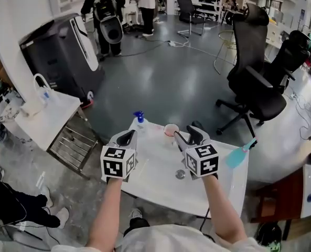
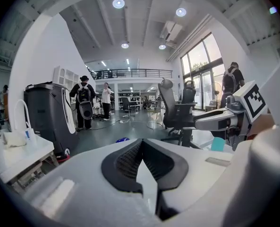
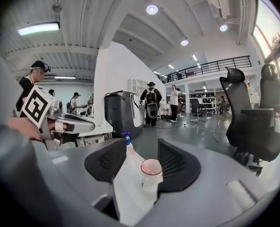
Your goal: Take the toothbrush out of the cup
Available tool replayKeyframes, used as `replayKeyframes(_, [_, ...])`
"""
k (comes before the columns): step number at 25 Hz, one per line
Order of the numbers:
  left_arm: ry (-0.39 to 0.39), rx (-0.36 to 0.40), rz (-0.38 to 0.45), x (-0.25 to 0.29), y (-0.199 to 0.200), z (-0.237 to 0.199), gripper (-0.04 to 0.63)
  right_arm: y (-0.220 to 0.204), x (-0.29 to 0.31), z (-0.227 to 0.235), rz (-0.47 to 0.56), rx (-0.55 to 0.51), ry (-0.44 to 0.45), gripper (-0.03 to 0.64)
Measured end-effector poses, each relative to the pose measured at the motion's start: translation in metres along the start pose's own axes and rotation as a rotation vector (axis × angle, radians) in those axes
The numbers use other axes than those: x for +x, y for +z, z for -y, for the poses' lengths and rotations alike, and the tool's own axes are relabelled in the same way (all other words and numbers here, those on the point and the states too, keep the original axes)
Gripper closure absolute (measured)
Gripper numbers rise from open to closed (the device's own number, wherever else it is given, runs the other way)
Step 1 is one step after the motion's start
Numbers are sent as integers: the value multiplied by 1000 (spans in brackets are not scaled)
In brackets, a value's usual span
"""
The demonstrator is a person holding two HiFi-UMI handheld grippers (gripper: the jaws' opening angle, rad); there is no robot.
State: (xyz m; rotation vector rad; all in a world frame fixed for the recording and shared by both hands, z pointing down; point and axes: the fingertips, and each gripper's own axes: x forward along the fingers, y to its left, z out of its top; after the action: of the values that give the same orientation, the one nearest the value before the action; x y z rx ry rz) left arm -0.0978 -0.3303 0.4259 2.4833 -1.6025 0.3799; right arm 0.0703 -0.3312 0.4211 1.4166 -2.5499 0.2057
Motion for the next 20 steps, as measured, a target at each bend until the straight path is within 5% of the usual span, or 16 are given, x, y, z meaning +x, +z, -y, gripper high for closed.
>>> replayKeyframes(20, [-283, 71, 4, 50, 20, -62, 592, 24, 50, -11, -2, 68, -284, 428])
